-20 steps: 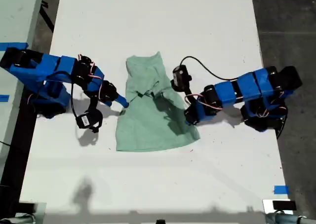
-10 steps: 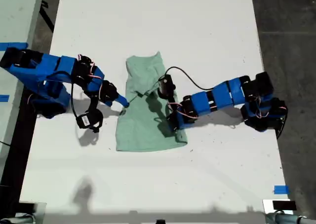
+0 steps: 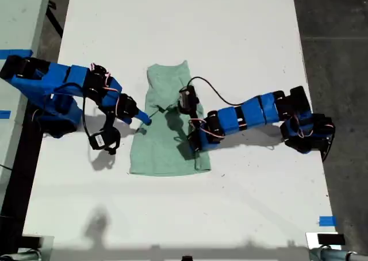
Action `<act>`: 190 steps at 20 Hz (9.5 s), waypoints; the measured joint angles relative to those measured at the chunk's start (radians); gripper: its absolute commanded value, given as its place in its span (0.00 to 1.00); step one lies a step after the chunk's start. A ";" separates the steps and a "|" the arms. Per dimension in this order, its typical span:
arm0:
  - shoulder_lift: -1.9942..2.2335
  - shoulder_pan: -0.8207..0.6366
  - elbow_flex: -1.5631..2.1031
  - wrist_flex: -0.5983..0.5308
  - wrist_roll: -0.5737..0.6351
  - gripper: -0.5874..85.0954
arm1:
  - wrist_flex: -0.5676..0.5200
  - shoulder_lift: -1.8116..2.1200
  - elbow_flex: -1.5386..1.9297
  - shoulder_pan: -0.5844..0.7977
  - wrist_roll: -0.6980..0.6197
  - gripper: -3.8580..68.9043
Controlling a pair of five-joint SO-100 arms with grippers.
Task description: Fold tshirt
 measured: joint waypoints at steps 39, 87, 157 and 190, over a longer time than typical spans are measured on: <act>-0.212 0.156 0.342 -0.430 -0.186 0.01 | 0.391 0.121 -0.258 -0.012 -0.078 0.40; 0.209 0.446 -0.048 0.141 -0.511 0.13 | 0.336 0.121 -0.210 -0.089 -0.020 0.40; -0.874 0.459 -0.939 0.302 -0.374 0.01 | 0.296 0.120 -0.192 -0.132 0.021 0.41; -0.703 0.436 -0.916 0.233 -0.396 0.19 | 0.295 0.121 -0.173 -0.135 0.029 0.38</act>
